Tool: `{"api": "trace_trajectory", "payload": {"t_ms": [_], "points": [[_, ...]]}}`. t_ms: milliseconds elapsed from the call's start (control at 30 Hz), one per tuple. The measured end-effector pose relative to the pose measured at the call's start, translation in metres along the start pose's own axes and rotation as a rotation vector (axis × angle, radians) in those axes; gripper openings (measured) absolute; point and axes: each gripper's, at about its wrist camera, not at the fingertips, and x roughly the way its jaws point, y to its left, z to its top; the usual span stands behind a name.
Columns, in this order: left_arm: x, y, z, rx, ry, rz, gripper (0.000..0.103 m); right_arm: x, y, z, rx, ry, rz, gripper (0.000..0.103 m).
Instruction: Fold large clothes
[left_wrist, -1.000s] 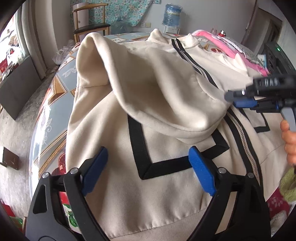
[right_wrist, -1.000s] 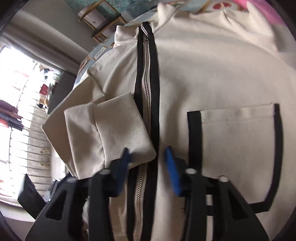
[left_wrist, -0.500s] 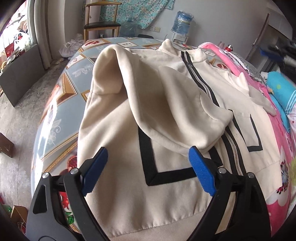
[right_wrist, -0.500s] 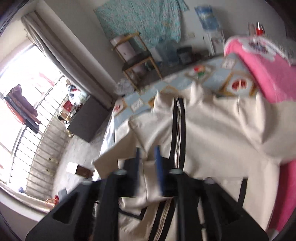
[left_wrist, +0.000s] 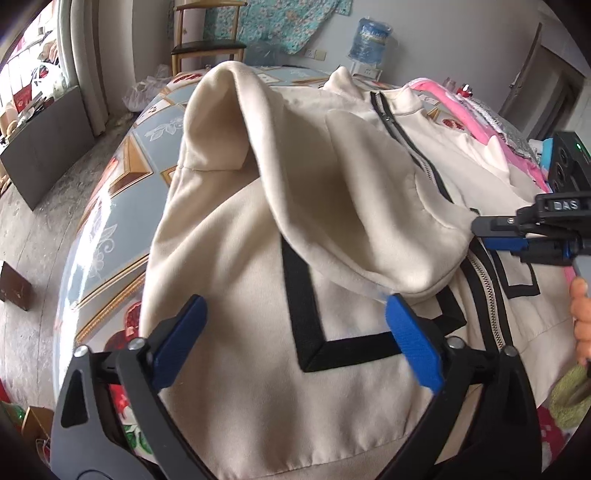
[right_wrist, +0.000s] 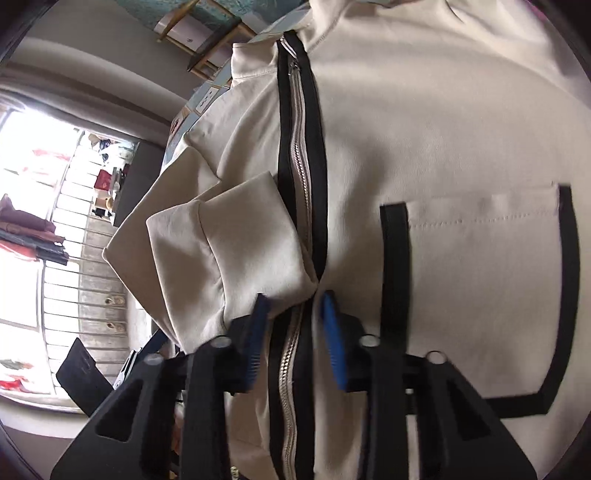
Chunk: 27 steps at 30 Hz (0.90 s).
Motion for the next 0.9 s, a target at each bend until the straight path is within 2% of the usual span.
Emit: {"api": "trace_trajectory", "payload": {"t_ms": [33,100,233,400,467,533,633,733,800,900], "points": [[0.000,-0.001,-0.001,0.002,-0.004,0.003,0.096,0.000,0.003,0.002,-0.017,-0.002,-0.012,0.014],[0.000,0.000,-0.001,-0.004,-0.006,0.005,0.096,-0.003,0.010,0.006,-0.049,0.003,-0.025,0.012],[0.000,0.005,0.001,-0.043,0.000,-0.016,0.096,-0.013,0.020,0.012,-0.119,0.024,-0.072,0.011],[0.000,0.003,0.000,-0.015,0.005,-0.013,0.096,-0.033,-0.002,0.006,-0.062,0.019,-0.060,0.013],[0.000,0.000,-0.001,0.006,0.008,0.002,0.096,-0.039,-0.013,0.004,-0.020,0.007,-0.039,0.021],[0.002,-0.004,-0.001,0.025,0.013,0.022,0.096,-0.042,-0.019,0.004,0.023,0.009,0.037,0.033],[0.001,-0.004,-0.001,0.018,0.013,0.024,0.096,-0.034,-0.019,0.005,0.078,0.042,0.174,0.042],[0.000,0.000,0.000,0.003,0.012,0.008,0.096,-0.019,-0.012,0.003,0.128,0.095,0.272,0.045],[-0.001,0.001,0.000,-0.001,0.011,0.001,0.096,-0.009,-0.011,0.001,0.156,0.119,0.266,0.045],[-0.002,0.002,-0.001,0.004,0.006,-0.003,0.096,0.005,-0.013,-0.001,0.199,0.126,0.206,0.045]]}}
